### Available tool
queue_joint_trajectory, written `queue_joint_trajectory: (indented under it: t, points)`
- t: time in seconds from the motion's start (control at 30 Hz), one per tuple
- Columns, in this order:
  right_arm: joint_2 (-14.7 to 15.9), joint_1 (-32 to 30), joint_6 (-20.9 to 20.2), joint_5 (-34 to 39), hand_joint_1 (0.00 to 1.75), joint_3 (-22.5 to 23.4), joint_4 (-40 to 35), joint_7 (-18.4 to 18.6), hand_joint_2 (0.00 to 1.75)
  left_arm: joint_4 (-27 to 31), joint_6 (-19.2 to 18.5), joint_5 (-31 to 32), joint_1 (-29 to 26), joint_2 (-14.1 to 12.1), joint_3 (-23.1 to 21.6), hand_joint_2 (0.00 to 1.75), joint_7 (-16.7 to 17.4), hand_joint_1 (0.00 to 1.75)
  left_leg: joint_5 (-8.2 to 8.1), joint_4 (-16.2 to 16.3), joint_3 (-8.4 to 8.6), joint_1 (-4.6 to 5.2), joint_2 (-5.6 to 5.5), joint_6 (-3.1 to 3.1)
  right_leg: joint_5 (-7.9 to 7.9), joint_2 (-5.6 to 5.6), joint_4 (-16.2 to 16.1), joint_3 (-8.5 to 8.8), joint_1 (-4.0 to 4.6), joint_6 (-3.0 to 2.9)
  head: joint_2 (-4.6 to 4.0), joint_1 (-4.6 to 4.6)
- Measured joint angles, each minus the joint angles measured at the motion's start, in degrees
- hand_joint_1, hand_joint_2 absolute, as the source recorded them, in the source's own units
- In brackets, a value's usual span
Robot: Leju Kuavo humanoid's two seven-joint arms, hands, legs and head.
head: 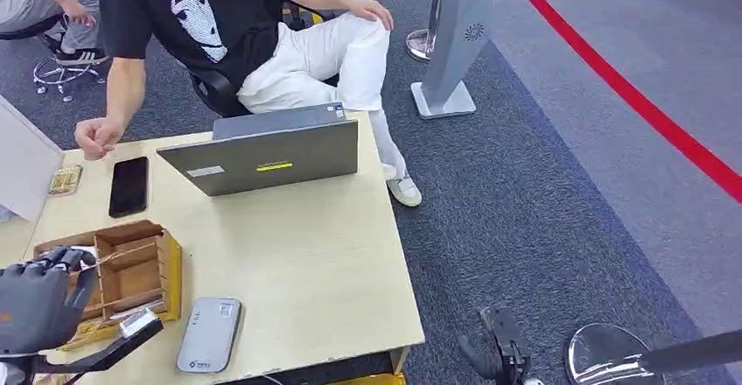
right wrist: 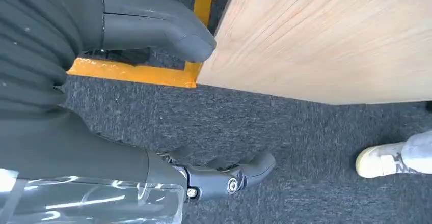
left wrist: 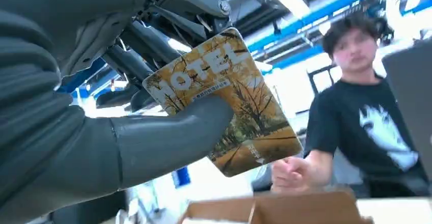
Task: Pass the card to the sensor for recognition and then transmit it.
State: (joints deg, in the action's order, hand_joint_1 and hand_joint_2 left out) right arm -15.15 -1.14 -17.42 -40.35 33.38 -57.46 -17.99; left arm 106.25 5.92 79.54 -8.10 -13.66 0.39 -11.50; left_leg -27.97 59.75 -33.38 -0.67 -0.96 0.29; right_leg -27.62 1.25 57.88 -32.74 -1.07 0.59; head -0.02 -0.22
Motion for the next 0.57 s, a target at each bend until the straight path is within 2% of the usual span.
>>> queue_joint_trajectory:
  t: [0.07, 0.17, 0.33, 0.57]
  points:
    - [0.0, 0.0, 0.0, -0.5, 0.0, 0.0, 0.0, 0.2, 1.75, 0.3, -1.0, -0.6, 1.6, -0.1, 0.1, 1.75, 0.3, 1.75, 0.0, 0.0, -0.01, 0.0, -0.05, 0.0, 0.0, -0.06, 0.0, -0.01, 0.0, 0.0, 0.0, 0.0]
    - [0.0, 0.1, -0.3, -1.7, 0.0, -0.4, 0.1, 0.3, 1.75, 0.1, -5.5, -2.0, 5.6, -0.7, 0.9, 1.75, 2.4, 1.75, 0.02, 0.0, -0.03, -0.01, -0.13, -0.02, 0.0, -0.14, 0.0, 0.01, 0.01, 0.0, 0.0, 0.02]
    - [0.2, 0.4, -0.6, -3.1, 0.0, -1.6, 0.9, 0.4, 1.75, -4.2, -10.8, -1.9, 12.2, -1.7, 3.0, 1.75, 6.1, 1.75, 0.09, 0.0, -0.02, -0.02, -0.11, -0.11, 0.07, -0.11, 0.0, 0.01, 0.02, -0.07, 0.0, 0.02]
    - [0.4, 0.8, -0.6, -3.4, 0.0, -3.2, 2.0, 0.4, 1.75, -9.0, -13.2, 0.0, 15.9, -1.7, 5.9, 1.75, 7.7, 1.75, 0.09, 0.0, -0.03, -0.02, -0.08, -0.11, 0.07, -0.08, 0.0, -0.01, 0.02, -0.07, 0.0, 0.0]
